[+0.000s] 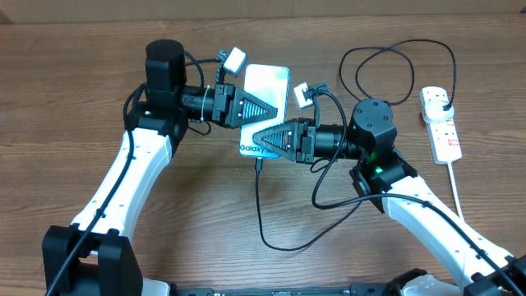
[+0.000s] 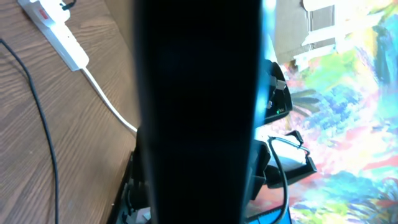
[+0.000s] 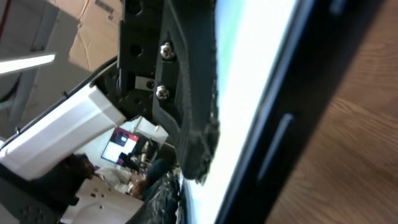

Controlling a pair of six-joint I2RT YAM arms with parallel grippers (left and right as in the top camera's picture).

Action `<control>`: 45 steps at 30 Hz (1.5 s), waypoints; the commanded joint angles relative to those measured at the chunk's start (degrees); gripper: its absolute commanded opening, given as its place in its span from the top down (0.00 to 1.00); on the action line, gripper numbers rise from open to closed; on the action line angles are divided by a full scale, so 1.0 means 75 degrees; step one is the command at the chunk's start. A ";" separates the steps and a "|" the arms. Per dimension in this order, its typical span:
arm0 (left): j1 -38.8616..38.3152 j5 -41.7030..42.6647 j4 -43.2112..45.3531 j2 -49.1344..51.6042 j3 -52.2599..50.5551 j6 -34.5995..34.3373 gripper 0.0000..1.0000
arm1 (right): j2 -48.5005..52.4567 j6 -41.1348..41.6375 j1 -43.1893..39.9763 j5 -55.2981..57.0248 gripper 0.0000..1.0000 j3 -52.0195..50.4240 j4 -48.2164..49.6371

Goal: Plug charger to phone and switch on socket
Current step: 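Release the phone from the left gripper and lower it with the right, then set the phone down on the table with the right gripper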

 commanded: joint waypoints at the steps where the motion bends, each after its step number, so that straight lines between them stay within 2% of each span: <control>1: 0.0009 -0.0149 0.0052 -0.0230 0.0044 0.0178 0.96 | -0.0017 -0.0035 -0.0050 0.0067 0.87 0.0114 -0.0216; 2: 0.0015 -0.0146 0.0070 -0.0230 0.0044 0.0207 0.96 | -0.0017 -0.0047 -0.0050 0.0067 0.96 0.0111 -0.0210; 3: 0.0015 -0.0146 0.0070 -0.0230 0.0044 0.0262 0.96 | -0.0017 -0.0044 -0.0050 0.0067 0.96 0.0114 -0.0201; 4: 0.0015 -0.0149 0.0070 -0.0230 0.0044 0.0370 0.90 | -0.0017 -0.0044 -0.0050 0.0070 0.96 0.0111 -0.0189; 6: 0.0015 -0.0256 0.0070 -0.0230 0.0044 0.0425 0.60 | -0.0017 -0.0044 -0.0050 0.0067 0.96 0.0111 -0.0204; 7: 0.0015 -0.0527 0.0073 -0.0230 0.0044 0.0434 0.34 | -0.0017 -0.0041 -0.0050 0.0067 0.96 0.0111 -0.0204; 8: 0.0055 -0.0828 0.0073 -0.0230 0.0044 0.0434 0.18 | -0.0017 -0.0041 -0.0050 0.0064 0.96 0.0114 -0.0221; 10: 0.0251 -0.1445 0.0073 -0.0230 0.0044 0.0440 0.03 | -0.0017 -0.0044 -0.0050 0.0082 0.96 0.0114 -0.0493; 11: 0.0495 -0.1955 0.0067 -0.0230 0.0044 0.0446 0.00 | -0.0017 -0.0055 -0.0050 0.0294 0.96 0.0111 -0.1005; 14: 0.1128 -0.2856 0.0038 -0.0230 0.0044 0.0466 0.00 | 0.0154 -0.0664 -0.0050 0.1099 0.96 0.0111 -0.2390; 17: 0.1851 -0.3008 0.0023 -0.0230 0.0044 0.0673 0.00 | 0.0644 -0.0918 -0.0050 0.1871 0.96 0.0111 -0.3261; 20: 0.2291 -0.3255 -0.0268 -0.0227 0.0044 0.0804 0.00 | 0.1515 -0.1090 -0.0050 0.1979 0.96 0.0111 -0.3261; 25: 0.2314 -0.4051 -0.0286 -0.0230 0.0044 0.0804 0.00 | 0.2626 -0.1317 -0.0032 0.2425 0.96 0.0111 -0.3057; 30: 0.2314 -0.4156 -0.0291 -0.0230 0.0044 0.0804 0.00 | 0.3299 -0.1306 0.0140 0.3197 0.96 0.0111 -0.2766; 35: 0.2314 -0.4156 -0.0309 -0.0230 0.0044 0.0804 0.00 | 0.3369 -0.1311 0.0595 0.4112 0.96 0.0111 -0.2748; 45: 0.2314 -0.4156 -0.0309 -0.0230 0.0044 0.0807 0.00 | 0.3369 -0.1087 0.1023 0.4156 0.95 0.0111 -0.2617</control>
